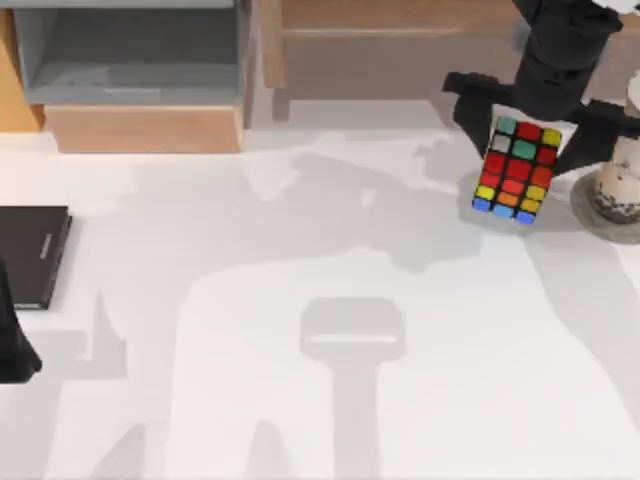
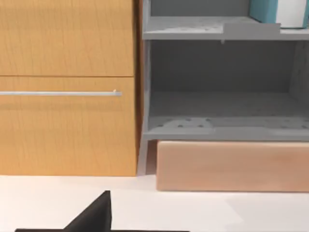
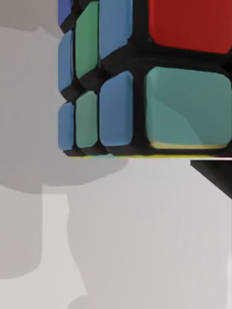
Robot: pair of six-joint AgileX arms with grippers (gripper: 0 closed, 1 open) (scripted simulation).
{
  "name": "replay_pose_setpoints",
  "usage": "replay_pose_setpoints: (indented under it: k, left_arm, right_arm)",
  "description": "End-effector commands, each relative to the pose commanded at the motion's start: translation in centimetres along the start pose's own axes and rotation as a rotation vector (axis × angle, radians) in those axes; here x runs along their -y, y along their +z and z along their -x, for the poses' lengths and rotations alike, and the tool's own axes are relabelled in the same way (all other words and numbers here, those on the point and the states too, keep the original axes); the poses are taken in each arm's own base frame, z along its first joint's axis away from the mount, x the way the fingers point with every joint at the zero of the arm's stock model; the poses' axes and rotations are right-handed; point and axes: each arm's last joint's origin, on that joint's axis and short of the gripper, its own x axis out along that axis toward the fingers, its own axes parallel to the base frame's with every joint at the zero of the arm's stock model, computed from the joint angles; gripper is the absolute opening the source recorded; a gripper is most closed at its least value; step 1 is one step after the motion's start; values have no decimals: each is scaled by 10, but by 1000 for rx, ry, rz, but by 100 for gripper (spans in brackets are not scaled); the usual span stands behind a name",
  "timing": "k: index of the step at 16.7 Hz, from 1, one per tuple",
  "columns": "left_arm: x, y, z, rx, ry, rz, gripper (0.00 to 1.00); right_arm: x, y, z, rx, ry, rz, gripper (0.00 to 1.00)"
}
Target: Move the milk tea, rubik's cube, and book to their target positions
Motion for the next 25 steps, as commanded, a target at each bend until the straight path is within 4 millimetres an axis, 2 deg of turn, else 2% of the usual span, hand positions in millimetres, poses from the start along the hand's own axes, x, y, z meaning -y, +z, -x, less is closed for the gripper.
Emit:
replay_pose_setpoints:
  k: [3, 7, 9, 11, 13, 16, 20, 25]
  left_arm:
    - [0, 0, 0, 0, 0, 0, 100]
    - [0, 0, 0, 0, 0, 0, 100]
    - [0, 0, 0, 0, 0, 0, 100]
    - [0, 0, 0, 0, 0, 0, 100]
    - [0, 0, 0, 0, 0, 0, 100]
    - [0, 0, 0, 0, 0, 0, 100]
    - [0, 0, 0, 0, 0, 0, 100]
    - [0, 0, 0, 0, 0, 0, 100]
  right_arm:
    - [-8, -9, 69, 262, 116, 71, 0]
    - [-8, -44, 178, 735, 318, 177, 0]
    - [-4, -59, 216, 975, 397, 200, 0]
    - [1, -66, 237, 1180, 428, 198, 0]
    - [4, -66, 240, 1319, 401, 194, 0]
    - [-1, -64, 218, 1415, 316, 222, 0]
    - [-7, -66, 195, 1442, 246, 271, 0]
    - [-6, -65, 196, 1445, 247, 267, 0]
